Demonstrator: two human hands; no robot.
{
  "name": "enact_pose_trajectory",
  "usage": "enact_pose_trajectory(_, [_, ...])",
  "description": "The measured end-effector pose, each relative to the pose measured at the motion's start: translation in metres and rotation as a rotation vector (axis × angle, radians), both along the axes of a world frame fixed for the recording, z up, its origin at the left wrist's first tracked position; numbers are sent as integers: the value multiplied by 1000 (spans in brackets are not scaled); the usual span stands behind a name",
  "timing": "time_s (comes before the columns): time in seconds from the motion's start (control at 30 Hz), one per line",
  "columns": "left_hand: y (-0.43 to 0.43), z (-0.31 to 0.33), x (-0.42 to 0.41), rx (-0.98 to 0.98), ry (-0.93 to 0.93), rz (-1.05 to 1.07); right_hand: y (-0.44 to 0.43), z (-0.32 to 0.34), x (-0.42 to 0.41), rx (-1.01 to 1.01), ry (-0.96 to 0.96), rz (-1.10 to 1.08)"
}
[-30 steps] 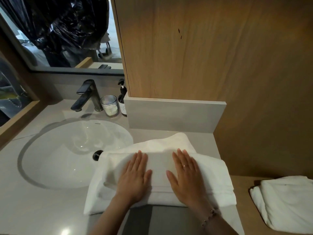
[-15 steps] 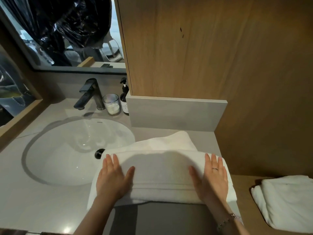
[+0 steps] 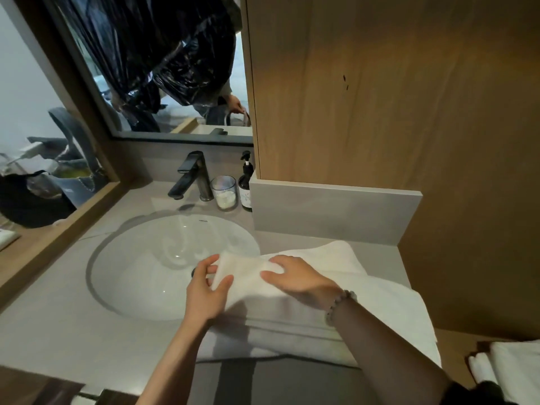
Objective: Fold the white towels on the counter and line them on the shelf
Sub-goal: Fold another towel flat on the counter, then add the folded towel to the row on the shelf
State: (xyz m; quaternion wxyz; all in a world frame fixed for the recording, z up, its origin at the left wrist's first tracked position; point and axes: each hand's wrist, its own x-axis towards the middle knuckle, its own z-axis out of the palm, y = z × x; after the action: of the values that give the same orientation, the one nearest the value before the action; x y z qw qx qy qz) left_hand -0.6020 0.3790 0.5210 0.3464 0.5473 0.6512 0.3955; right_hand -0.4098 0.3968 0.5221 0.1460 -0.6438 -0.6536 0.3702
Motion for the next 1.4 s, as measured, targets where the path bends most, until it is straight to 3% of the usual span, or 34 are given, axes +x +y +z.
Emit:
enact_pose_trajectory(0.1, [3,17,3,96,-68,-29,7,21,1,-44,272,-31])
enact_pose_trajectory(0.3, [30,51,11,151,-124,-109,19,68,21,37,243,19])
enact_pose_trajectory(0.5, [56,72,22,44,-244,-251,3,104,47,190,319,-128])
enact_pose_trajectory(0.57, [61,77,37,3,-412,-261,-6,117,54,249,334,-200])
enact_pose_trajectory(0.67, [63,90,76,-130,-835,-324,-21,142,69,376,383,-347])
enact_pose_trajectory(0.73, [58,100,110,-181,-944,-429,-34,157,82,483,383,-477])
enact_pose_trajectory(0.83, [43,114,160,-139,-888,-650,-54,177,104,604,458,-698])
enact_pose_trajectory(0.93, [27,131,194,-35,-813,-732,-70,194,128,674,495,-885])
enact_pose_trajectory(1.2, [-10,187,261,374,-609,-781,-123,225,180,892,560,-1016])
enact_pose_trajectory(1.4, [-63,216,333,459,-633,-847,-182,243,244,1023,500,-1189])
